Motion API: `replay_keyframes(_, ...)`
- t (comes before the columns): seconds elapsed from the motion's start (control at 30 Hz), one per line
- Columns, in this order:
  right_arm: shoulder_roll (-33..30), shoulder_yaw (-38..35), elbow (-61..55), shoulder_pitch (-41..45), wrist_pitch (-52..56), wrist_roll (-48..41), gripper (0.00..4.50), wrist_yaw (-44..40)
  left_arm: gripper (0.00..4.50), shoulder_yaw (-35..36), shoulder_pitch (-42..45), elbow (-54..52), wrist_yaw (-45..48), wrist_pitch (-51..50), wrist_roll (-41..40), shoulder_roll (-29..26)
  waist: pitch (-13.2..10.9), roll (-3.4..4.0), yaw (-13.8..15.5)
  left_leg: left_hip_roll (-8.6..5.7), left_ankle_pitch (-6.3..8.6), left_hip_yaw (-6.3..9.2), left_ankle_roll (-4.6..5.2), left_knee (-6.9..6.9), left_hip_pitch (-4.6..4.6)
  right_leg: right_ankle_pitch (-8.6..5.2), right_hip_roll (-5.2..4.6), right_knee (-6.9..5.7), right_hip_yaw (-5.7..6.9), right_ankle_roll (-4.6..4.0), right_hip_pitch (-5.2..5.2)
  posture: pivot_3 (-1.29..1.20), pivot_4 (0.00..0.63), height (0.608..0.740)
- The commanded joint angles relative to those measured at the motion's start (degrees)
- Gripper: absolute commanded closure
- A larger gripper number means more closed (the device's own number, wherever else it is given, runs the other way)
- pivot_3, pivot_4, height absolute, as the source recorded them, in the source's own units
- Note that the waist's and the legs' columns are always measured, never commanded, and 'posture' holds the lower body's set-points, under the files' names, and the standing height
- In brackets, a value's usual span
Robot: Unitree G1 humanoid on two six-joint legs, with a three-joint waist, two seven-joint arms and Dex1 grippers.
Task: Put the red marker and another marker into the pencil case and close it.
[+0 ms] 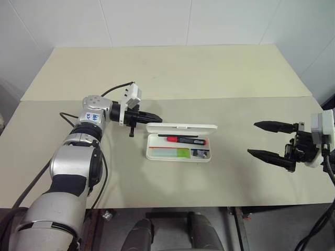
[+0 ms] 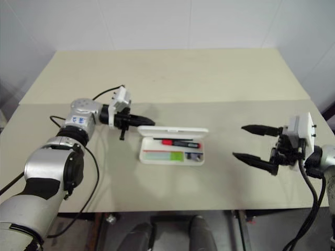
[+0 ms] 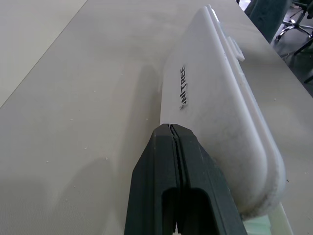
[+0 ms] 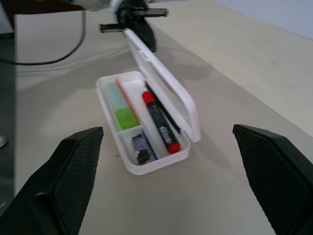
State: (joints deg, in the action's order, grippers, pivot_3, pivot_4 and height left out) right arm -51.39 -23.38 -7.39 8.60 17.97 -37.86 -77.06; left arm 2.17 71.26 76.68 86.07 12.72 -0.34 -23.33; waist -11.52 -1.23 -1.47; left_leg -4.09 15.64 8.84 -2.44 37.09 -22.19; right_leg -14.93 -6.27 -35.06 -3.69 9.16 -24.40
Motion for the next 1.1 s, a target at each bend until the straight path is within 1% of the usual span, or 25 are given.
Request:
replay_keyframes(0.03,-1.6,0.1,2.6,2.7,-2.1,-0.8,0.00,-3.9,4.47,-1.5,1.8,-2.9,6.4,1.2,-1.5,-0.4,0.0,0.00,-0.1,0.00,0.00,0.00,0.00,0.00,0.00,0.00,0.00,0.00,0.00,0.00,0.00,0.00,0.150,0.740)
replay_keyframes(0.13,-1.5,0.9,6.0,6.9,-2.1,-1.7,0.00,-5.9,4.47,-5.0,1.3,-4.2,6.4,2.1,-3.2,-0.1,0.0,0.00,-0.1,0.00,0.00,0.00,0.00,0.00,0.00,0.00,0.00,-0.02,-0.01,0.01,0.00,0.00,0.150,0.740)
replay_keyframes(0.27,-1.5,2.0,7.8,8.9,-2.1,-1.5,0.00,-8.3,4.47,-12.7,-0.7,-8.1,6.4,3.3,-8.1,-0.1,0.0,0.00,0.0,0.01,0.00,0.04,0.00,-0.02,0.00,0.00,0.00,0.00,-0.01,0.00,-0.01,0.00,0.150,0.740)
replay_keyframes(0.47,0.0,3.8,8.4,11.9,-2.9,-0.6,0.00,-6.5,4.47,-24.2,-2.1,-12.5,6.4,7.2,-14.0,-1.6,0.0,0.00,0.0,-0.04,0.00,0.01,0.00,-0.04,-0.02,0.00,-0.05,0.05,-0.07,0.00,-0.03,0.00,0.150,0.740)
replay_keyframes(0.57,0.6,4.3,7.7,12.0,-3.1,-0.6,0.00,-5.7,4.47,-28.9,-1.8,-12.3,6.4,11.2,-14.3,-2.2,0.0,0.00,0.0,-0.03,0.00,0.01,0.00,-0.04,-0.02,0.00,-0.04,0.05,-0.06,0.00,-0.04,0.00,0.150,0.740)
replay_keyframes(0.63,0.8,4.1,7.2,11.6,-3.2,-0.9,0.00,-5.3,4.47,-30.8,-1.6,-11.8,6.4,13.2,-14.5,-2.2,0.0,0.00,0.0,-0.04,0.00,-0.02,0.00,-0.02,-0.02,0.00,-0.06,0.04,-0.09,0.00,-0.04,0.00,0.150,0.740)
replay_keyframes(0.73,0.7,3.6,6.3,10.5,-2.9,-1.5,0.00,-5.3,4.47,-33.3,-1.2,-10.2,6.4,17.1,-12.7,-2.3,0.0,0.00,0.1,-0.05,0.00,-0.01,0.00,-0.02,-0.02,0.00,-0.06,0.05,-0.09,0.00,-0.03,0.00,0.150,0.740)
replay_keyframes(0.83,0.0,3.2,3.2,6.6,-1.2,-3.2,0.00,-7.2,4.47,-35.7,-0.8,-8.0,6.4,22.9,-8.3,-2.1,0.0,0.00,0.2,-0.04,0.00,-0.01,0.00,-0.03,-0.03,0.00,-0.04,0.08,-0.09,0.00,-0.03,0.00,0.150,0.740)
replay_keyframes(0.93,0.7,3.5,1.6,5.5,-1.0,-4.2,0.00,-6.6,4.47,-37.2,-0.5,-6.4,6.4,28.2,-4.9,-1.5,0.0,0.00,0.0,-0.06,0.01,-0.04,0.02,0.01,-0.03,0.00,-0.06,0.09,-0.11,0.01,-0.02,0.00,0.150,0.740)
replay_keyframes(1.1,1.5,4.6,1.5,6.5,-1.3,-4.1,0.00,-5.5,4.47,-36.0,0.0,-4.6,6.4,35.6,-0.6,0.0,0.0,0.00,0.0,-0.04,0.00,-0.12,0.05,0.04,0.13,0.04,-0.03,0.08,-0.16,0.06,0.15,0.00,0.150,0.740)
